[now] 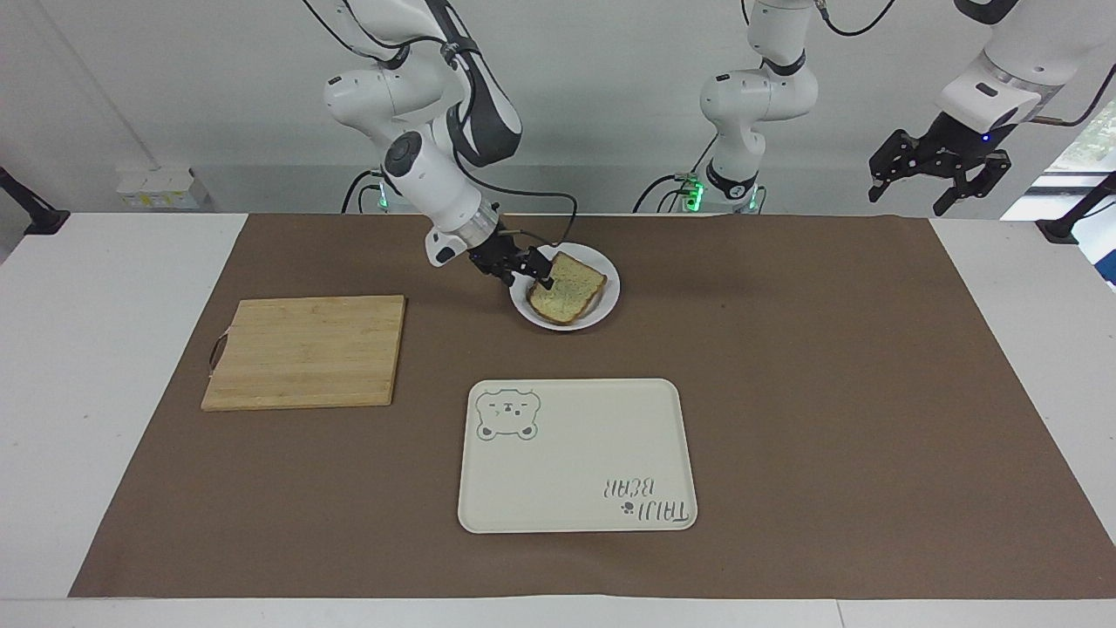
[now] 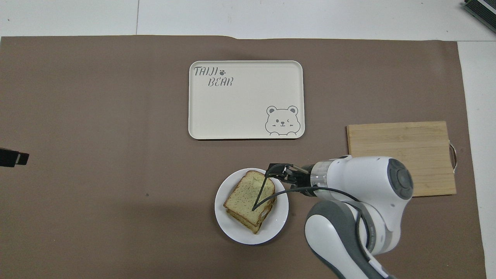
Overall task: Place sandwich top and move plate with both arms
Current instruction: 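Open the right gripper and withdraw it while the left gripper advances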
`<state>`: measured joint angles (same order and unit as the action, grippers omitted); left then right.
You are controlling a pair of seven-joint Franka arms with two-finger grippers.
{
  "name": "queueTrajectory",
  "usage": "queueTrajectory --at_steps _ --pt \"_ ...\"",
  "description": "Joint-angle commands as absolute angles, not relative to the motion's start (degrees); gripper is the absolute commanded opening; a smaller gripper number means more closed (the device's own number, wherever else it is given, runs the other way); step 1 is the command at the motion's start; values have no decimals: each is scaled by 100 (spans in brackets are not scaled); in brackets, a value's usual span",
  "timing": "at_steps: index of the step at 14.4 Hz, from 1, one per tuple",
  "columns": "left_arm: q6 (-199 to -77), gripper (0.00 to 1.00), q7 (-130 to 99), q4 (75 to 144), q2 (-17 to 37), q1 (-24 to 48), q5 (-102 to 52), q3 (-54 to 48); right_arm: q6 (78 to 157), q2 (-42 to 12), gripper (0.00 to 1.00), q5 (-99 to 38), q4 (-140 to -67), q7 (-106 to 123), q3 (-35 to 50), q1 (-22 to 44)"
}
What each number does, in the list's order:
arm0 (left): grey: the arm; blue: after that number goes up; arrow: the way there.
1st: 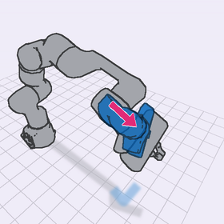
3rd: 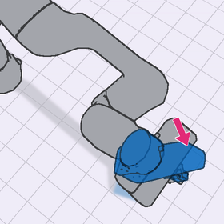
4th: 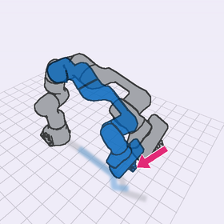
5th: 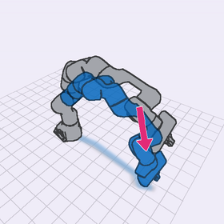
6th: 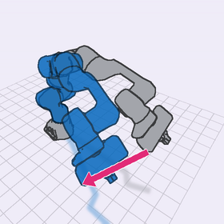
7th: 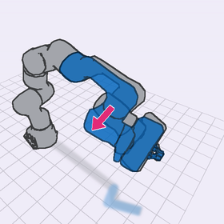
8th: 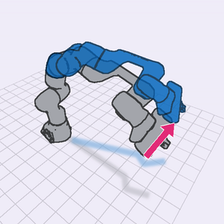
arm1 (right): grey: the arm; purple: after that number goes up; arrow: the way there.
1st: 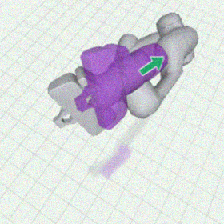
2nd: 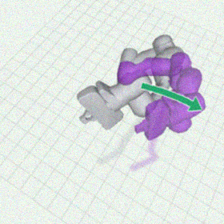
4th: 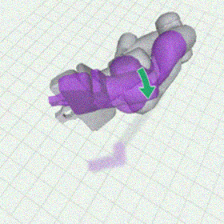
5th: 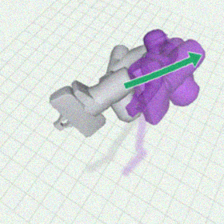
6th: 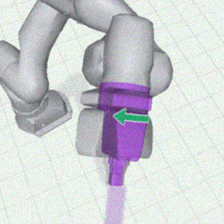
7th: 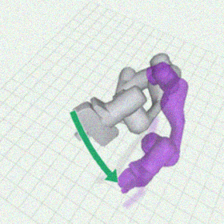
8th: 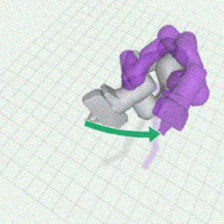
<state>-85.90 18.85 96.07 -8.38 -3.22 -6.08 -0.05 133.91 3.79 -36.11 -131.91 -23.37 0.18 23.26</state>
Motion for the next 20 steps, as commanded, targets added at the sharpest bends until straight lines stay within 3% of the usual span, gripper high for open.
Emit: queueTrajectory --at_steps 1,6,12,17,20 --pt "-8877 100 1986 10527 -1318 -387 -1088 -53 12581 369 100 -2868 -12554 -2303 53 1769" --pt "-9736 100 1925 12380 -2284 -325 -2203 -70 11085 97 100 -1443 -11015 -1848 44 916" --pt "-10080 96 1916 13736 -2654 -387 -3926 -62 9934 70 100 287 -9828 -291 35 159" --pt "-10633 85 2021 14553 -2689 -46 -4850 -70 8265 -26 100 -210 -8738 -325 -9 -298" --pt "-11423 78 2083 15229 -2742 683 -5271 -79 8252 -36 100 -194 -8665 -308 -9 -334"
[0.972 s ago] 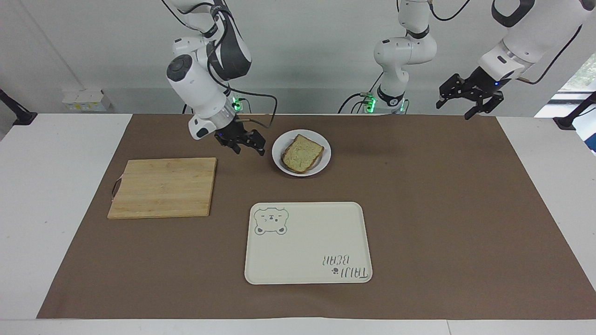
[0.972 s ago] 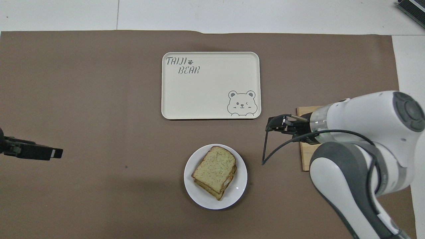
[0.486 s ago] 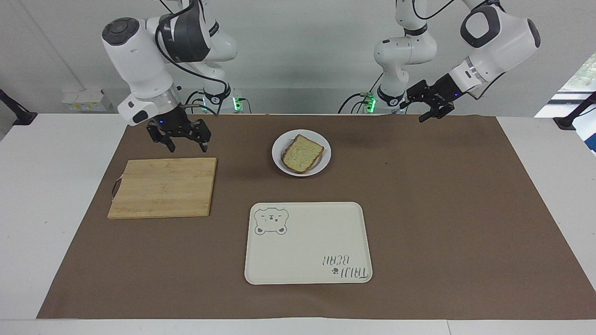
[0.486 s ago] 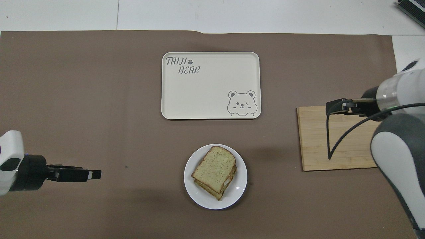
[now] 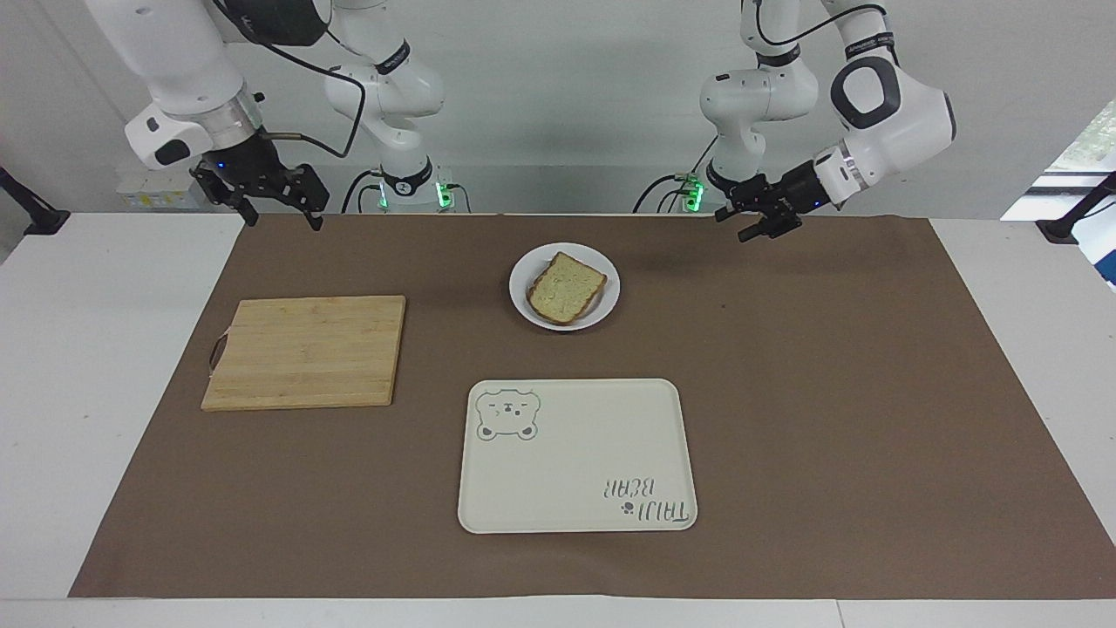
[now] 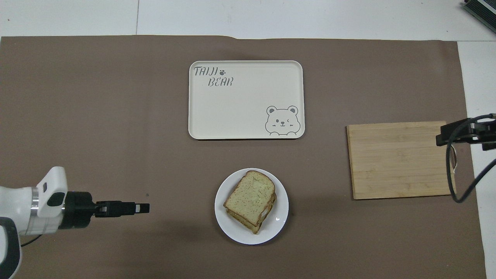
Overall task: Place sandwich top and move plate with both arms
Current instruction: 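Open the right gripper and withdraw it while the left gripper advances, then reach the left gripper to the white plate rim and grip it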
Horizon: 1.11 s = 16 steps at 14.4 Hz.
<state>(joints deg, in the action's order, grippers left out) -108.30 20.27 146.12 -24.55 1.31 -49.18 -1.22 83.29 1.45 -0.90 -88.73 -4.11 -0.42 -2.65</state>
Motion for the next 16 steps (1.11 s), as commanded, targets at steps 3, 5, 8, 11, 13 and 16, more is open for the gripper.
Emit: queueTrajectory --at_steps 3,5,8,11,13,16 --pt "-12250 74 2434 15723 -2699 1395 -6150 -79 8262 -18 100 -272 -8710 -299 9 -299" --pt "-12715 72 2758 15811 -2497 1826 -6887 -79 8262 -18 100 -272 -8710 -299 18 -272" --pt "-13393 68 3557 15890 -2093 2477 -8118 -79 8262 -18 100 -272 -8710 -308 9 -272" --pt "-13597 65 4304 15891 -1742 2724 -8928 -79 8262 -18 100 -272 -8710 -299 18 -272" --pt "-13605 63 4578 15882 -1504 2725 -9070 -79 8262 -18 100 -272 -8710 -299 18 -272" --pt "-13614 58 5148 15882 -1135 2969 -9787 -79 8262 -18 100 -272 -8710 -299 18 -272"
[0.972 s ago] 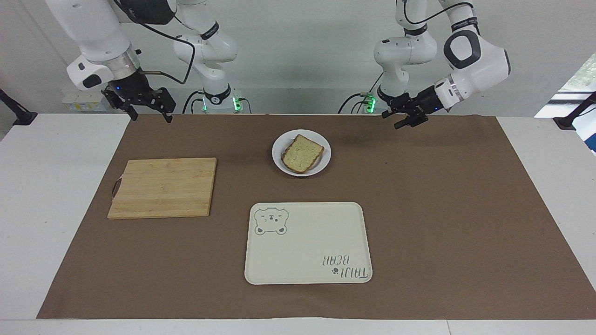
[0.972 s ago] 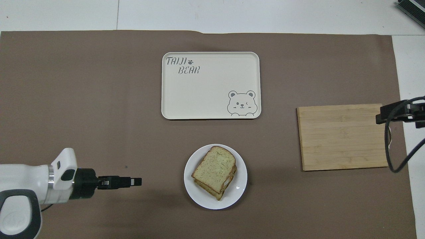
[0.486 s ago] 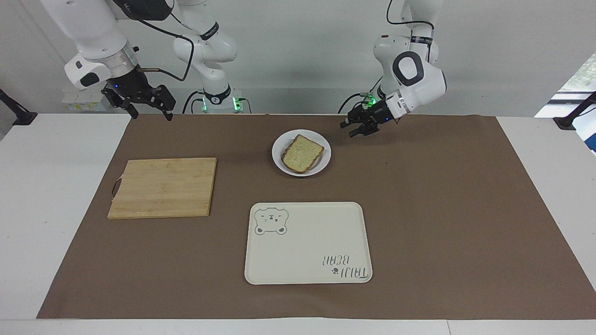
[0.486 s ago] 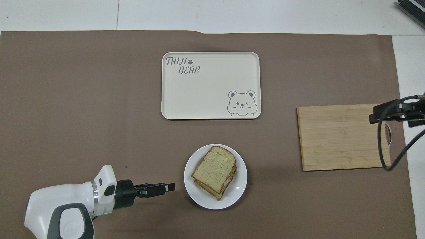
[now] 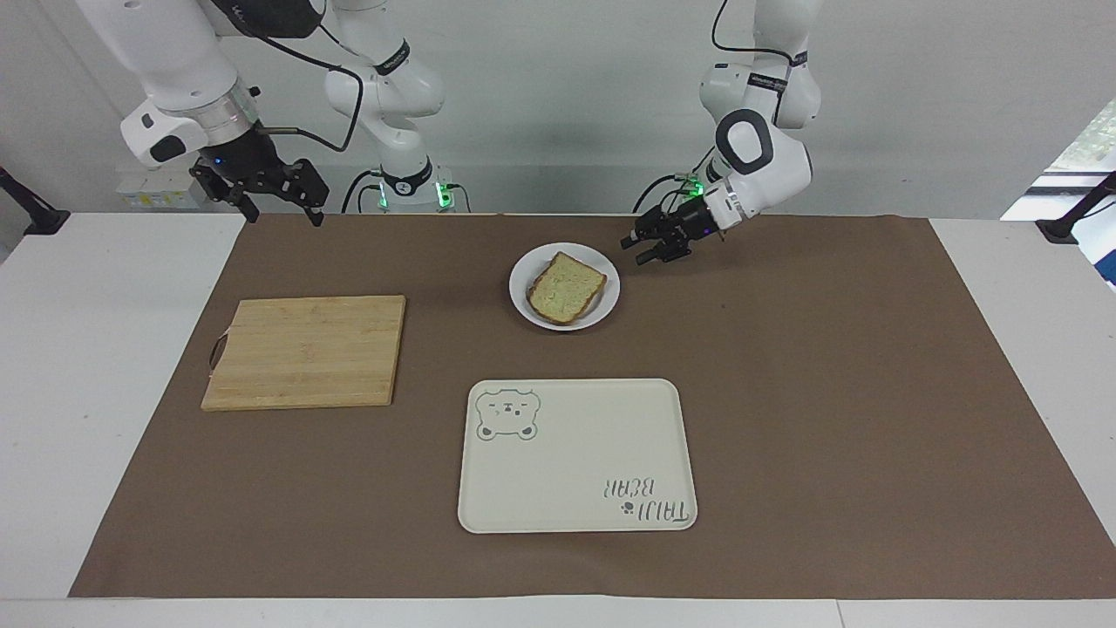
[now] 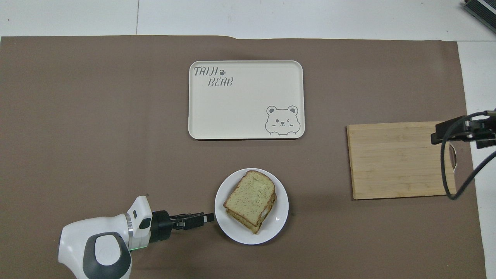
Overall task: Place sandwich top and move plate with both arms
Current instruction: 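Reach the left gripper to the white plate rim and grip it, then slide the white plate with the left gripper onto the cream tray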
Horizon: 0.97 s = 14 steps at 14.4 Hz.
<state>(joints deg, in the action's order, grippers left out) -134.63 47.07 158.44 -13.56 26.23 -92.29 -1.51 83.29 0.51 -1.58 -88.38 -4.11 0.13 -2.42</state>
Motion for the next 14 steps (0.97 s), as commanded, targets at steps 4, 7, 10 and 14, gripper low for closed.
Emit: queueTrajectory --at_steps 4,7,10,14 --pt "-13632 46 5757 15864 -783 3181 -10546 -79 8262 -18 100 -272 -8710 -308 18 -272" --pt "-13641 42 5774 15873 -747 3269 -10582 -79 8262 -18 100 -272 -8710 -299 18 -272" --pt "-13641 41 5766 15847 -686 3305 -10757 -79 8262 -18 100 -272 -8710 -299 17 -272" --pt "-13702 41 5766 15829 -668 3313 -10933 -88 8262 -18 100 -272 -8710 -299 18 -272"
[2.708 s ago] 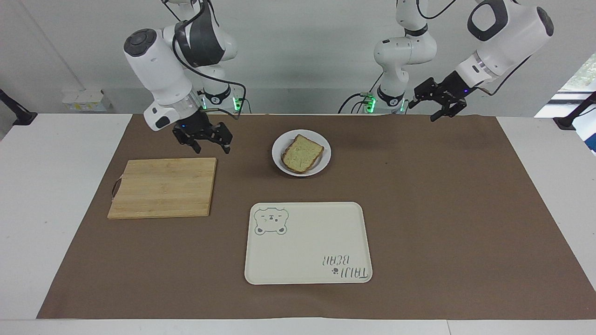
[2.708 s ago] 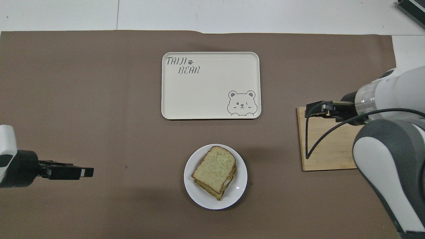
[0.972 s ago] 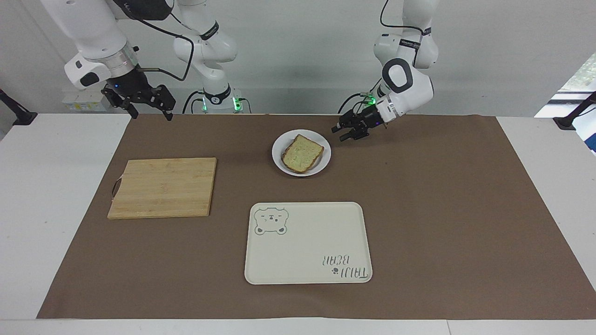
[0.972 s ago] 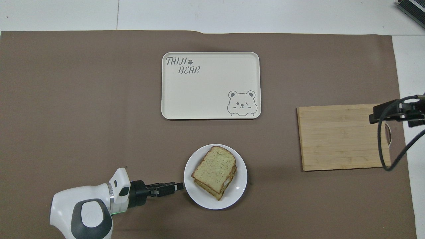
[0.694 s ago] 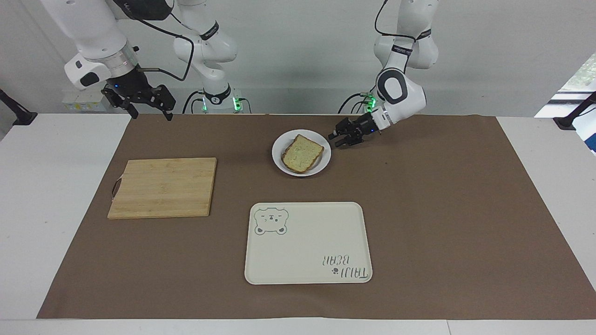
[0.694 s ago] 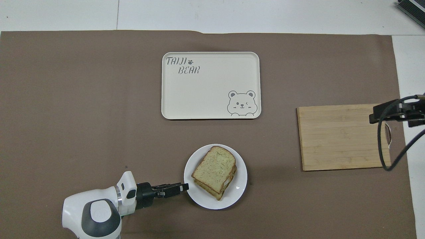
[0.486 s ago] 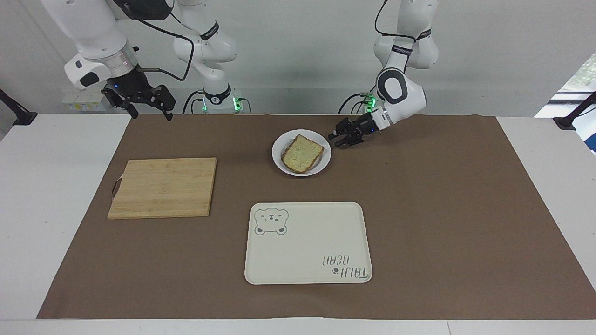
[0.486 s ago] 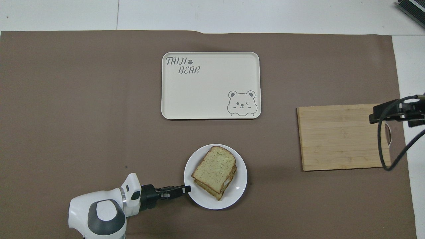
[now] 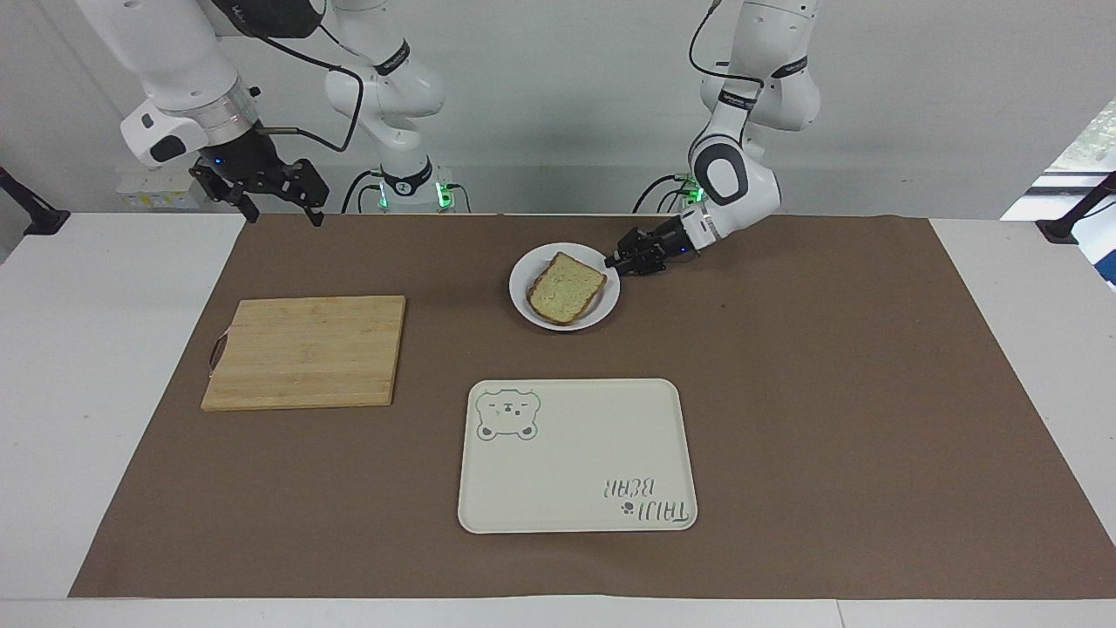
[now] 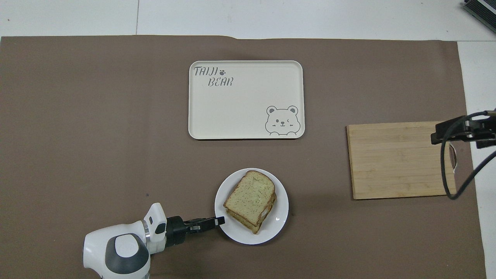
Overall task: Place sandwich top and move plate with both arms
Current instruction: 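Slide the white plate with the left gripper onto the cream tray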
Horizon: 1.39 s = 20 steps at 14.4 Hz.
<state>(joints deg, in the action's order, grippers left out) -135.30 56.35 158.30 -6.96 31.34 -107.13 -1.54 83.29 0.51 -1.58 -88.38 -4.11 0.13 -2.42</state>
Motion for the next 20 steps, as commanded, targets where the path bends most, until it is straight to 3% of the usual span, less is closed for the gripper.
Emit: queueTrajectory --at_steps 1,11,13,14,15,20 --pt "-13711 41 5766 15829 -659 3331 -11125 -97 8262 -18 100 -272 -8710 -299 9 -272" --pt "-14071 34 5766 15750 -606 3595 -11637 -132 8262 -18 100 -272 -8710 -299 18 -272" --pt "-14080 25 5766 15733 -580 3603 -11680 -132 8262 -18 100 -272 -8710 -299 18 -272" --pt "-14115 6 5774 15732 -580 3604 -11689 -132 8262 -18 100 -272 -8710 -308 18 -272" --pt "-14272 0 5766 15724 -580 3630 -11689 -141 8262 -18 100 -272 -8710 -299 18 -272" --pt "-14476 0 5757 15697 -580 3823 -11698 -132 8262 -18 100 -272 -8710 -308 18 -272"
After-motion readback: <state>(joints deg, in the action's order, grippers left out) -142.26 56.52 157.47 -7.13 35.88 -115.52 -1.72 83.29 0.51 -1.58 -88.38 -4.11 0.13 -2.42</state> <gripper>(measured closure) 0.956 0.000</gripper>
